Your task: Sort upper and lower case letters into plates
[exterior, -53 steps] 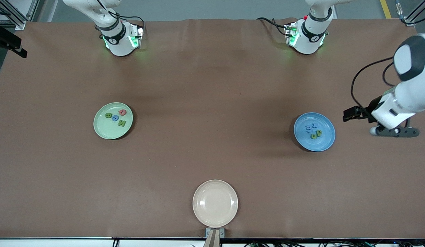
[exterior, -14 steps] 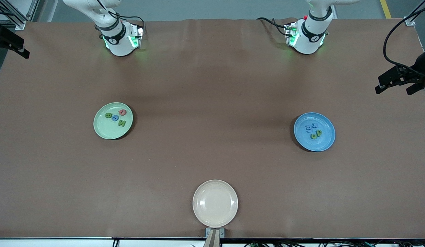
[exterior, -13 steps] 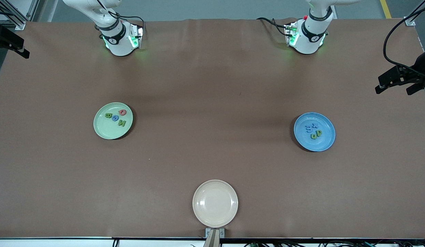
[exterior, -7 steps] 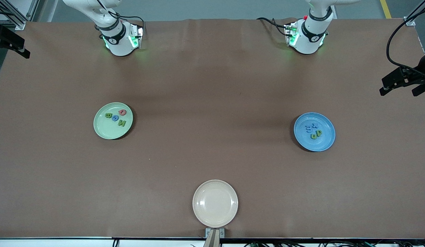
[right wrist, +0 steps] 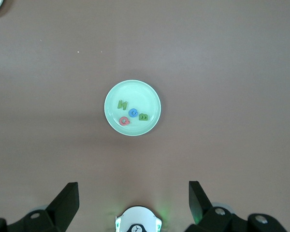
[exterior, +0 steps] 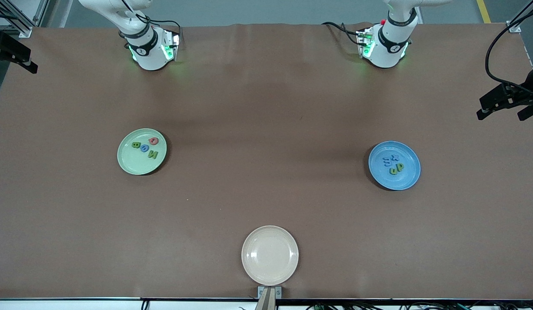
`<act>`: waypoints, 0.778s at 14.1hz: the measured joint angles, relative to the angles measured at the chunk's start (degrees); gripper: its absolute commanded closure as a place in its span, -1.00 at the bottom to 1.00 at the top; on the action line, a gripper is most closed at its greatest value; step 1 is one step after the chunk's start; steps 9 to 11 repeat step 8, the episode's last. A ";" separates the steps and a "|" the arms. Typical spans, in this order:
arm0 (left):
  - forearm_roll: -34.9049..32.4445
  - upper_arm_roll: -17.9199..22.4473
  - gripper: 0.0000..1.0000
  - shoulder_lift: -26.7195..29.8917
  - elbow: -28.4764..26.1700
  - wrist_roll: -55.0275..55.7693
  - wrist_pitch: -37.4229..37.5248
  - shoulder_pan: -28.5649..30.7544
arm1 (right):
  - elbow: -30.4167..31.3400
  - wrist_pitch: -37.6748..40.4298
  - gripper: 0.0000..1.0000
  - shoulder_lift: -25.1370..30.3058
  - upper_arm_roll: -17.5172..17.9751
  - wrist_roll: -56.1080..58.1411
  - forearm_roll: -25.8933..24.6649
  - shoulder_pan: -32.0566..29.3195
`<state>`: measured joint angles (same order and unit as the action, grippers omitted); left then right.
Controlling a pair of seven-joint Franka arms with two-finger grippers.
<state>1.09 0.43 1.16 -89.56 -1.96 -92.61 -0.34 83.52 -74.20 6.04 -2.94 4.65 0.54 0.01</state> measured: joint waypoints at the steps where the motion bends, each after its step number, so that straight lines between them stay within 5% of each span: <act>1: 0.00 0.00 -1.00 0.00 0.00 0.00 0.07 -0.01 | 0.00 -0.20 -1.00 0.00 0.04 0.01 0.00 0.00; 11: 0.00 -0.01 -1.00 0.00 0.00 0.00 0.39 -0.01 | 0.00 -0.29 -1.00 0.00 0.06 0.02 1.49 0.00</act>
